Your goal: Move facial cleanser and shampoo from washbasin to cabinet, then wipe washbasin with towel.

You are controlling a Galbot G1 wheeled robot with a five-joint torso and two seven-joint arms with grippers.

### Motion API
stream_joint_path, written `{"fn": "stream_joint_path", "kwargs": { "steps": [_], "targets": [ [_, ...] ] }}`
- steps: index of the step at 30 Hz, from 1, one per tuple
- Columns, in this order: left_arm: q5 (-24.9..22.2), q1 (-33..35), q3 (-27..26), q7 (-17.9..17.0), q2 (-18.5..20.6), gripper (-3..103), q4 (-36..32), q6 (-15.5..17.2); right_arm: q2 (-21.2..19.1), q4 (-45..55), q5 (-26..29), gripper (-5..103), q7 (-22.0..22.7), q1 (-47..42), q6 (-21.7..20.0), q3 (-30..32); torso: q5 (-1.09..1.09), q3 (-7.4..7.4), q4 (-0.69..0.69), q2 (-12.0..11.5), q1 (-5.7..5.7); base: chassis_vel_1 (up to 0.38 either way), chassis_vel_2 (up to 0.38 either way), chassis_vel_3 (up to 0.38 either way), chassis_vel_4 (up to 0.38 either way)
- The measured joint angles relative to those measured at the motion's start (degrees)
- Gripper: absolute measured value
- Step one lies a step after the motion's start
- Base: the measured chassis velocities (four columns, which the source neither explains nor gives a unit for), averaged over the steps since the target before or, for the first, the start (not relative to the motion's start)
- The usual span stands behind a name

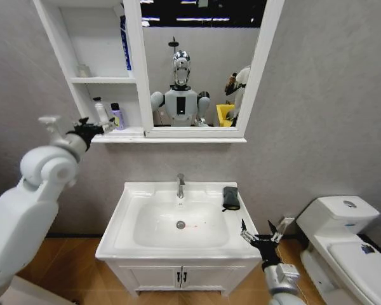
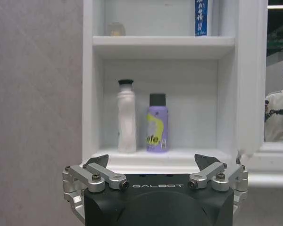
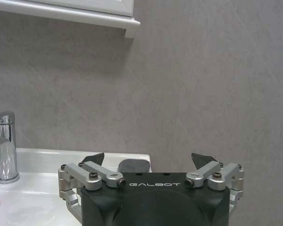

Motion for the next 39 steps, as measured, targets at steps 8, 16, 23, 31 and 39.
{"fn": "stream_joint_path", "kwargs": {
  "steps": [8,16,23,31,39],
  "targets": [
    [26.4,39.1,-20.6,23.5,-20.9,100,-4.5,-17.7,-0.5,3.3,1.3,100,-1.6,0.0,-2.0,0.9,-0.01,0.0,0.06,0.0,-0.01,0.0,0.0,0.0,0.0],
    [35.0,50.3,-24.7,30.6,-37.8,100,-4.2,-29.0,-1.7,5.1,1.9,100,-1.8,1.7,-5.1,0.2,0.01,0.01,0.02,0.0,0.01,0.0,0.0,0.0,0.0],
    [35.7,51.3,-26.0,32.0,-40.2,100,-1.1,-34.0,-2.2,5.7,2.2,100,-1.9,1.8,-6.3,-0.3,0.0,0.01,0.01,0.0,0.01,0.0,0.0,0.0,0.0],
    [35.3,49.8,-24.6,32.0,-39.6,100,0.8,-34.2,-3.2,4.3,4.4,100,-0.3,3.9,-9.5,0.0,0.0,0.01,0.01,0.0,0.01,0.0,0.0,0.0,0.0],
    [36.4,48.3,-23.3,31.8,-39.4,100,1.3,-34.1,-8.1,-2.2,8.3,100,3.0,11.4,-13.7,0.6,0.0,0.01,0.02,0.0,0.01,0.0,0.0,0.0,0.0]
  ]
}}
